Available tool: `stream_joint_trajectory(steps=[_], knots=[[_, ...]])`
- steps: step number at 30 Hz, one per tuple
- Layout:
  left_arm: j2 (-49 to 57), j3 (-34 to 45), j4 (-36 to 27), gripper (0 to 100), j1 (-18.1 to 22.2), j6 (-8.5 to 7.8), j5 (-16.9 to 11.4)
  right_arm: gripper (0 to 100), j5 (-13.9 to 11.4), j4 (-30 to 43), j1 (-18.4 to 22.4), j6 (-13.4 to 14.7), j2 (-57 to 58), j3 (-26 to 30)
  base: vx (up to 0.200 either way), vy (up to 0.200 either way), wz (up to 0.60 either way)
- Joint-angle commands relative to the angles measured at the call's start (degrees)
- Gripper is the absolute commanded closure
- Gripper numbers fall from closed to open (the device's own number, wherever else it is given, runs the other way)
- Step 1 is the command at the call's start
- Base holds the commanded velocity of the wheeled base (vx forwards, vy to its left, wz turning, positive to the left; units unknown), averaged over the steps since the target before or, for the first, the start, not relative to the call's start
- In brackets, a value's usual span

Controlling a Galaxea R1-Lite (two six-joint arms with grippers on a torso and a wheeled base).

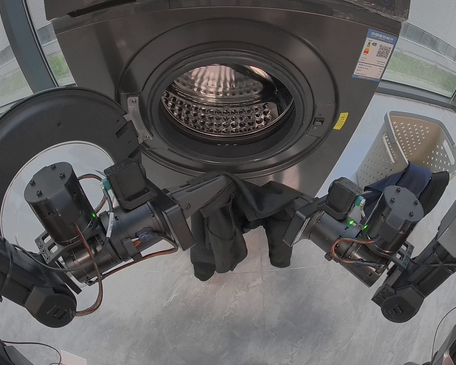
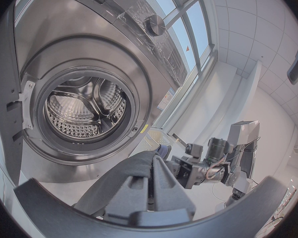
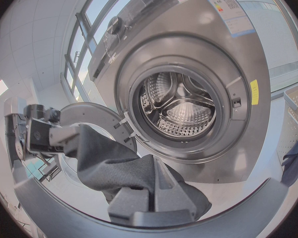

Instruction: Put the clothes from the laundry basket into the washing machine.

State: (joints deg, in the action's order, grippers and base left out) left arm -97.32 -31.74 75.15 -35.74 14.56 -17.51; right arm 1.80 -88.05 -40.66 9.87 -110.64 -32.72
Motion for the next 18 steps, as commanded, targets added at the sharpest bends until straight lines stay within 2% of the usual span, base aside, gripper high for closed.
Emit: stream_joint_trajectory(steps=[1,5,12,13,18], knots=[[-1.3,0.1,0.0,0,0.1,0.12,-0.2,100,0.0,0.1,-0.7,0.1,4.0,1.0,0.0,0.0,0.0],[-3.6,1.9,0.1,0,0.4,0.3,0.6,100,0.0,0.3,-0.6,0.2,4.4,-0.2,0.0,0.0,0.0],[-5.0,6.5,0.3,0,0.4,-0.23,0.3,100,0.6,1.0,-0.7,0.5,4.2,-3.3,0.0,0.0,0.0],[-6.7,8.8,0.3,0,0.4,-0.41,0.1,100,0.6,2.3,-0.7,0.6,4.0,-5.4,0.0,0.0,0.0],[-11.9,9.8,3.9,0,0.7,-1.81,0.3,100,0.7,3.8,-1.1,0.7,3.9,-7.6,0.0,0.0,0.0]])
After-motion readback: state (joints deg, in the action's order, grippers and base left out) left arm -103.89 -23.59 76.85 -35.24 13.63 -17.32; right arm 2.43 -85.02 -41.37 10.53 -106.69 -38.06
